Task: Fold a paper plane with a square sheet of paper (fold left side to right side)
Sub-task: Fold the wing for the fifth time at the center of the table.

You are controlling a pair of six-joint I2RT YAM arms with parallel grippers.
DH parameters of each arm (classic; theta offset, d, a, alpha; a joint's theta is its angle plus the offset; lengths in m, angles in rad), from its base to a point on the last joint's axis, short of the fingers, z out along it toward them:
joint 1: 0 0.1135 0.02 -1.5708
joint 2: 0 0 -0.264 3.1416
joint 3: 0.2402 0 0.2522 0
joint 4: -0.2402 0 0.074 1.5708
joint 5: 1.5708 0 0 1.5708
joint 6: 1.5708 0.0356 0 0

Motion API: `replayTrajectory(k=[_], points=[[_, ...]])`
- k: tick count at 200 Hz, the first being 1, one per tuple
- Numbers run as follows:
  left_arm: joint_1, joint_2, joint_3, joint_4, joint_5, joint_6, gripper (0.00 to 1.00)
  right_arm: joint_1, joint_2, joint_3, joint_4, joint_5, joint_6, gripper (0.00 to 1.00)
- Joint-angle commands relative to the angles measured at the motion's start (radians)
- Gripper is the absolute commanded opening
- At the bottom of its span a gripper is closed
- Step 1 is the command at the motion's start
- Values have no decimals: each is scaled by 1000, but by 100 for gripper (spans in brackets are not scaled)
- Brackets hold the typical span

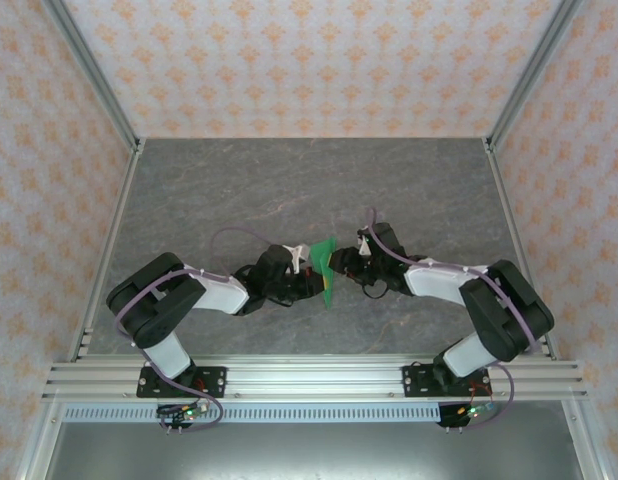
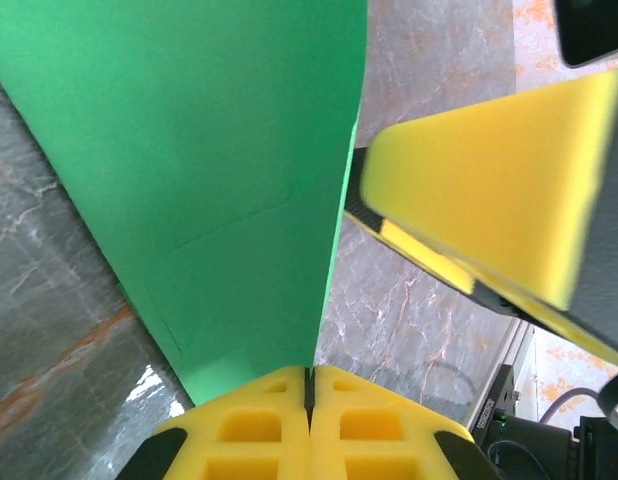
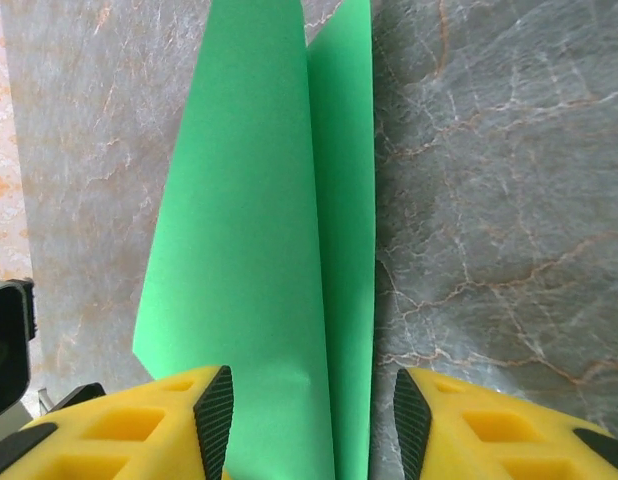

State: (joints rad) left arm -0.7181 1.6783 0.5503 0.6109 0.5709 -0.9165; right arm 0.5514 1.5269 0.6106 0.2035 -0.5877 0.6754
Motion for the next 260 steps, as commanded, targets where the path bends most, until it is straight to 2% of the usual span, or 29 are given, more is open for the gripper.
replayTrajectory(k=[1, 83, 184, 260], points=[[11, 7, -9, 49, 14, -3, 0, 3, 50, 29, 57, -29, -14, 50], [29, 52, -21, 55, 7, -14, 0, 2, 106, 48, 97, -43, -5, 50], [38, 70, -22, 61, 5, -21, 0, 6, 166, 92, 47, -41, -13, 49], [39, 63, -12, 40, 12, -10, 1, 19, 242, 161, -148, 11, -37, 47]])
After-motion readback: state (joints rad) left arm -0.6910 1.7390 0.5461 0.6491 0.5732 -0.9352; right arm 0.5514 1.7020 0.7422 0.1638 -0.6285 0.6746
